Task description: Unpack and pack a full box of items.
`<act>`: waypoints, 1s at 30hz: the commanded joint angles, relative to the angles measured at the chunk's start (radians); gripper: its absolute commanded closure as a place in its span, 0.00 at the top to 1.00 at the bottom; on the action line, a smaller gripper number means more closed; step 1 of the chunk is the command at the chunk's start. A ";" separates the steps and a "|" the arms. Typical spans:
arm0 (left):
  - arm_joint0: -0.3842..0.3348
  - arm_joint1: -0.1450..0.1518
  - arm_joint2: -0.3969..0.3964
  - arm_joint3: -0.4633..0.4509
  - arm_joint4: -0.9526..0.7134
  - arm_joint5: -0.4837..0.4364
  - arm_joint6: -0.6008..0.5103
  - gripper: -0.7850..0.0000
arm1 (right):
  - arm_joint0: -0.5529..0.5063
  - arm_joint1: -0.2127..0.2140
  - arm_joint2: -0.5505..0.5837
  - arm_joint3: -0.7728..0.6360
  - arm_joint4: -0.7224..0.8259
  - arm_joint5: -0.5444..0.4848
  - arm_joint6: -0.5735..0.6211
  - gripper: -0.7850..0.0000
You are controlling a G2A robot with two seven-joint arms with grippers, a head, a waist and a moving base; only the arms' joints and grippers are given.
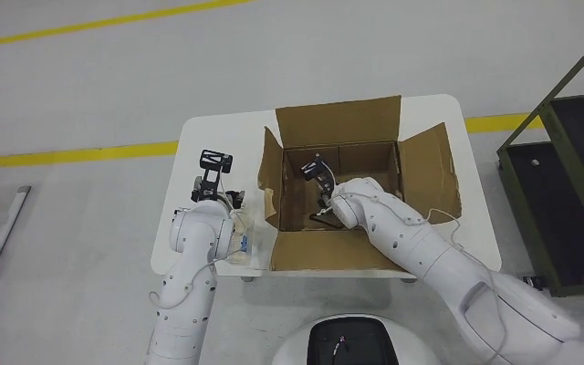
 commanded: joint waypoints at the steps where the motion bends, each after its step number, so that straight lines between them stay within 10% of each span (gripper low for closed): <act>1: 0.000 0.000 0.000 0.000 0.000 0.000 0.000 1.00 | -0.012 0.011 0.025 -0.053 -0.010 0.000 -0.011 0.00; 17: 0.000 0.000 0.000 0.000 0.000 0.000 0.000 1.00 | -0.490 0.192 0.586 -0.874 -0.017 -0.189 -0.090 0.00; 30: 0.000 0.000 0.000 0.000 0.000 0.000 0.000 1.00 | -0.572 0.205 0.666 -0.926 0.070 -0.276 -0.143 0.00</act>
